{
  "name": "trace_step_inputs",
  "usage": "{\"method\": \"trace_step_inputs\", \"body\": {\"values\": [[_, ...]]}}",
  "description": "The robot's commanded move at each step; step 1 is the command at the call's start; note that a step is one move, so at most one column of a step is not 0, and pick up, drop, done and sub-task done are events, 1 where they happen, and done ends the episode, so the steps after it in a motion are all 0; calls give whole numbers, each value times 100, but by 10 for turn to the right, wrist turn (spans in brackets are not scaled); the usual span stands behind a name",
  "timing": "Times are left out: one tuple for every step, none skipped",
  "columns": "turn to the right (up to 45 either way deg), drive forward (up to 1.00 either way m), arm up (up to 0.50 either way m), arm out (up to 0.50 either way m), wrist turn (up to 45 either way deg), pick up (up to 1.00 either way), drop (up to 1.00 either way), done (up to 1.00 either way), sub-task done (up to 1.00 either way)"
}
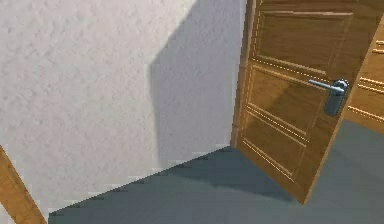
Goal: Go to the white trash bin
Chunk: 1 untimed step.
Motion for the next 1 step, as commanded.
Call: {"method": "trace_step_inputs", "body": {"values": [[60,0,0,0,0,0,0,0,0]]}}
